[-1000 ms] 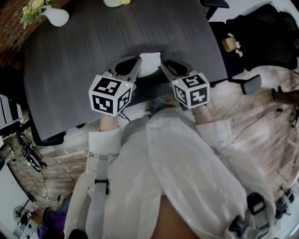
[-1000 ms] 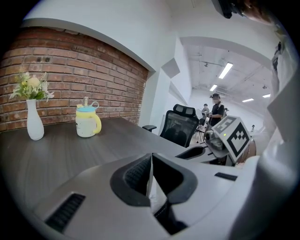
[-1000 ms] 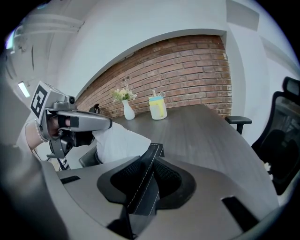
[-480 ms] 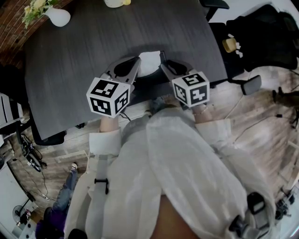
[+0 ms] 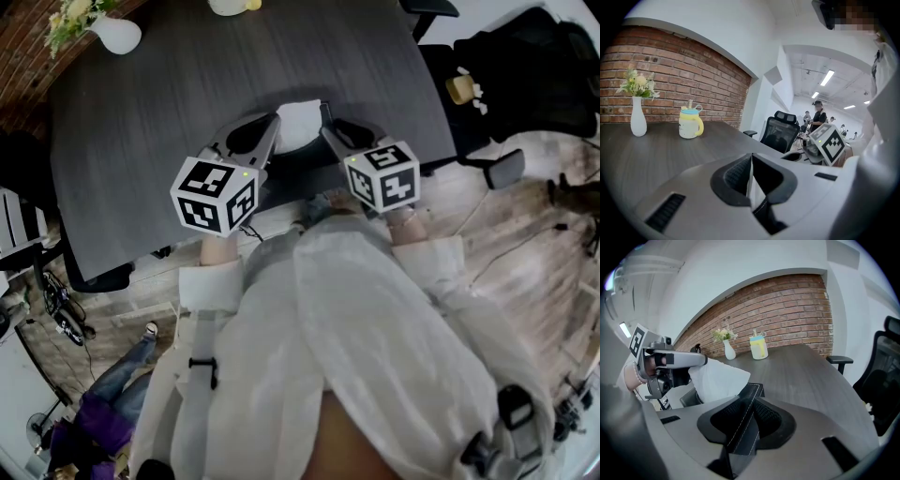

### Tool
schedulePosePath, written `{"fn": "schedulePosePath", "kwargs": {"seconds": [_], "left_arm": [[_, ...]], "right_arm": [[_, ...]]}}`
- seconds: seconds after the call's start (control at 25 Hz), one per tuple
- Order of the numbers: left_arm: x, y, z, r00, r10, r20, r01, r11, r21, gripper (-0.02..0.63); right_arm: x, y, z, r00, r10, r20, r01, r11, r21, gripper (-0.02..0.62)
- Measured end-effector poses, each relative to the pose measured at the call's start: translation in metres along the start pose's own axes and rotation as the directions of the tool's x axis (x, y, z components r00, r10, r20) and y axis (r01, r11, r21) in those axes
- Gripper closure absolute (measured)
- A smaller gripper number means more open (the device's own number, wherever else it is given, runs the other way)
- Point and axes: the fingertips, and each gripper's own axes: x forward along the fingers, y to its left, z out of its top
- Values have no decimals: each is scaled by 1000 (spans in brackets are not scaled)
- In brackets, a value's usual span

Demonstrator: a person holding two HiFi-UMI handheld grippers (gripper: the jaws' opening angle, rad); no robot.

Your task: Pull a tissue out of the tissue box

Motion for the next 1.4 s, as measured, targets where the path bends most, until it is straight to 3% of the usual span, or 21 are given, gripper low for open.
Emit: {"fn": "schedulePosePath", "kwargs": {"seconds": [1.4], "left_arm": [[-10,6,33,995,15,100,-15,1000,-3,600]], "right_arm": [[1,1,0,1000,2,-7,-2,1000,0,506]]}}
